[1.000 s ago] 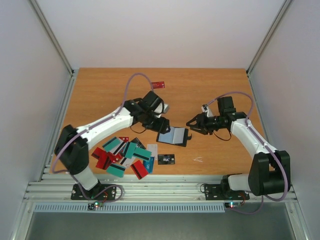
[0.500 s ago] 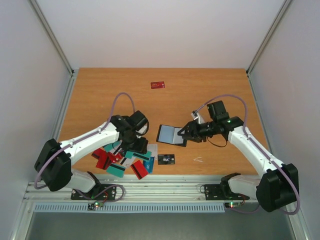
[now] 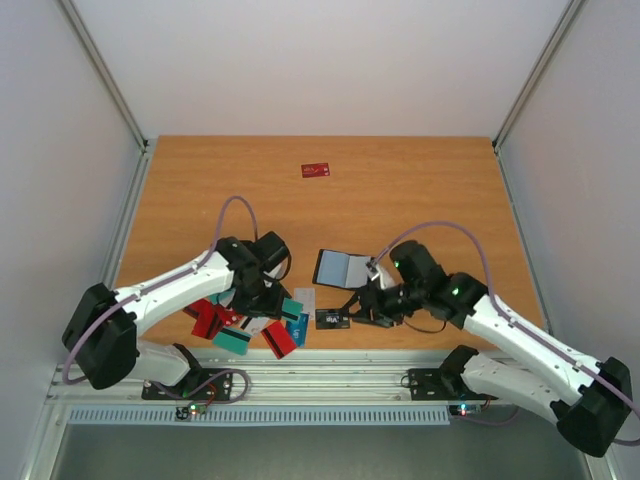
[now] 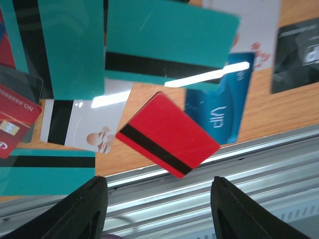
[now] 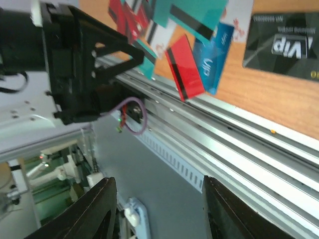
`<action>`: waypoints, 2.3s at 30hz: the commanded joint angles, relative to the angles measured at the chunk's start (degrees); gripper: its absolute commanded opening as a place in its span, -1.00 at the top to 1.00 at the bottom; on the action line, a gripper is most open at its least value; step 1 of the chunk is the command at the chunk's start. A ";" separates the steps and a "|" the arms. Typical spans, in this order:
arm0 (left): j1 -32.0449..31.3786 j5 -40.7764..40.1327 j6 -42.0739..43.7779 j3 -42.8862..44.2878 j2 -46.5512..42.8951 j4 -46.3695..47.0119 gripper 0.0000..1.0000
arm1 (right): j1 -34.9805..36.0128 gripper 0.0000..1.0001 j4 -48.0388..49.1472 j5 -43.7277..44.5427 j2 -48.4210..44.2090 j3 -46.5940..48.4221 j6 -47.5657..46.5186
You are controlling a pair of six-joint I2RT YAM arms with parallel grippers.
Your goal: Put the credit cards into the card holder
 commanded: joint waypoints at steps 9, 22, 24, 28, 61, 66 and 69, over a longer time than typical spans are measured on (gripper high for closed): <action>-0.05 1.39 2.22 -7.75 2.16 9.93 -0.09 | 32.40 -0.10 26.29 30.19 10.70 -9.21 25.46; 2.30 0.31 1.46 -11.37 2.82 14.41 0.10 | 36.98 -0.12 43.39 31.58 30.56 -7.45 31.01; 2.53 0.16 0.93 -11.69 3.44 15.22 0.10 | 37.27 -0.11 44.40 31.56 32.13 -6.91 31.43; 2.79 0.51 0.35 -11.86 4.67 16.30 0.10 | 37.94 -0.12 46.27 32.63 34.18 -7.39 33.43; 3.15 1.63 -0.60 -14.33 8.57 17.59 0.31 | 40.03 0.07 68.21 39.41 48.53 -11.00 43.35; 3.12 2.29 -0.71 -14.85 9.01 17.98 0.31 | 40.03 0.17 68.58 40.11 48.63 -11.07 43.76; 3.14 2.34 -0.65 -14.96 9.25 18.13 0.31 | 40.03 0.29 68.84 40.18 48.21 -11.55 43.94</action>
